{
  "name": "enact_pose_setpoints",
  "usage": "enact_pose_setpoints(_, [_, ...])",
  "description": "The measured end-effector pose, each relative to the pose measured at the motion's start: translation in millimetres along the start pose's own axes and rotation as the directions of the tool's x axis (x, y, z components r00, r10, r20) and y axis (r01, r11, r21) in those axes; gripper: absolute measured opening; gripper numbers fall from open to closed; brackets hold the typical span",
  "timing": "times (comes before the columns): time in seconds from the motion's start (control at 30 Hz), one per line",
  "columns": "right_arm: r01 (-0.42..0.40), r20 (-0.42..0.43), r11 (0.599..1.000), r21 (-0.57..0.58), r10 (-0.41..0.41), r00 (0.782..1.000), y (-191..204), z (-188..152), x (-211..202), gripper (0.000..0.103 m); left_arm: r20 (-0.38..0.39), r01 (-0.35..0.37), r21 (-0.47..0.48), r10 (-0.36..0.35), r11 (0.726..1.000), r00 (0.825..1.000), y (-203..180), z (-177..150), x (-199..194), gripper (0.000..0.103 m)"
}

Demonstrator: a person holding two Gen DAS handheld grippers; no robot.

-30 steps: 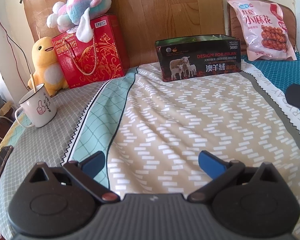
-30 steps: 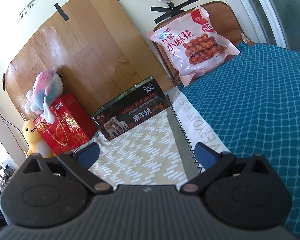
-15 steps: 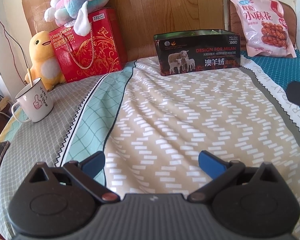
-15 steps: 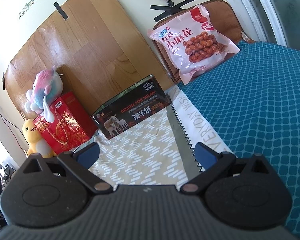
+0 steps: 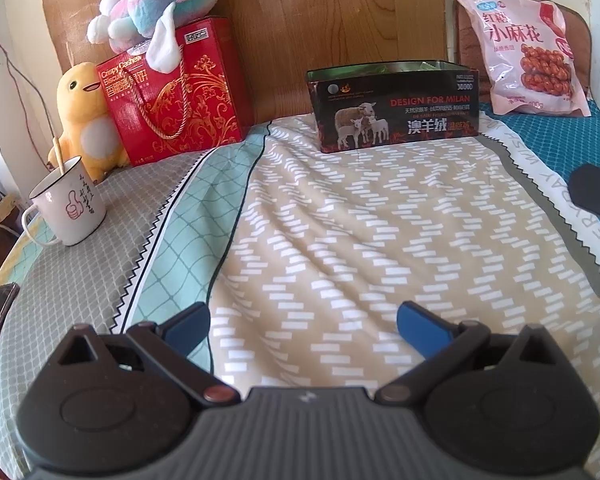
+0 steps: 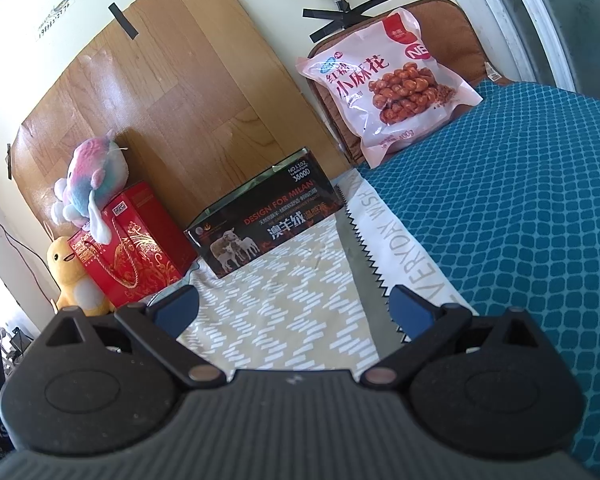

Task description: Organize snacks

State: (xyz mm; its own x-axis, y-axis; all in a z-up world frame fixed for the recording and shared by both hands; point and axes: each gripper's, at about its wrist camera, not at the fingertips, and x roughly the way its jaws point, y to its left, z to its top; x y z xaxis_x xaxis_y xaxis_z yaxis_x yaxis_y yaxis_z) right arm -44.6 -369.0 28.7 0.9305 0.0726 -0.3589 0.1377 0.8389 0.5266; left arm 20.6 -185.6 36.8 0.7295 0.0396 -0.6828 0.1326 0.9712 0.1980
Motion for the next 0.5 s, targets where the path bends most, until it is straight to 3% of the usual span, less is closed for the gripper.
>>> enact_pose_setpoints(0.27, [-0.005,-0.002,1.0,-0.01,0.005,1.0,0,3,0,0.102,-0.011,0.04,0.056,-0.039,0.998,0.999,-13,-2,-6,0.103])
enact_pose_setpoints(0.5, [-0.009,-0.008,1.0,-0.017,0.009,1.0,0,3,2,0.102,-0.034,0.015,0.057,-0.014,0.998,0.999,-13,-3,-6,0.103])
